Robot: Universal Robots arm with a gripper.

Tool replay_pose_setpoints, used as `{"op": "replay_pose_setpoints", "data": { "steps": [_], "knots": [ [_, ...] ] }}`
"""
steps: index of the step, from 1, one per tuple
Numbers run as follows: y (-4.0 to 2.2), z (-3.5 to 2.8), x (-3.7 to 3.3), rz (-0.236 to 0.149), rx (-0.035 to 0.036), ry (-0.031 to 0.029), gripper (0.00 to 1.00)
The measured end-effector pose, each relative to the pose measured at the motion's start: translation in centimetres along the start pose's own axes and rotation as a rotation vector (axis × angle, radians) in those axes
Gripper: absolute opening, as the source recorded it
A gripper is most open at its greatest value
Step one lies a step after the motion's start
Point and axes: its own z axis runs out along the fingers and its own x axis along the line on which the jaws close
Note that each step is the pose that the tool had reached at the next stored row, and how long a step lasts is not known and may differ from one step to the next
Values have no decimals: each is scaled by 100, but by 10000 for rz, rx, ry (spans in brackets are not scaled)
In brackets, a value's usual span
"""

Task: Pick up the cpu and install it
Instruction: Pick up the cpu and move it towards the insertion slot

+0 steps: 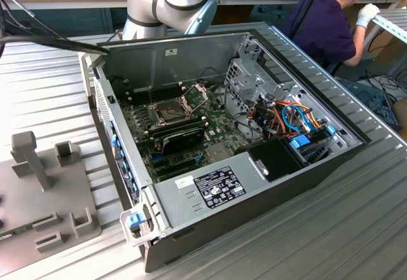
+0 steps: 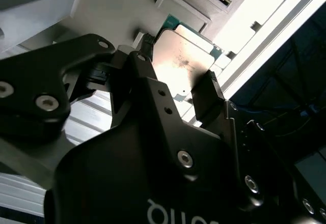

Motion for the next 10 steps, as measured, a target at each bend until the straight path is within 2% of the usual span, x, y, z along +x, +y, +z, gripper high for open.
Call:
{"op": "replay_pose_setpoints", "data": {
  "steps": [10],
  "knots": [
    [-15,-352,-6,0,0,0,55]
  ]
}}
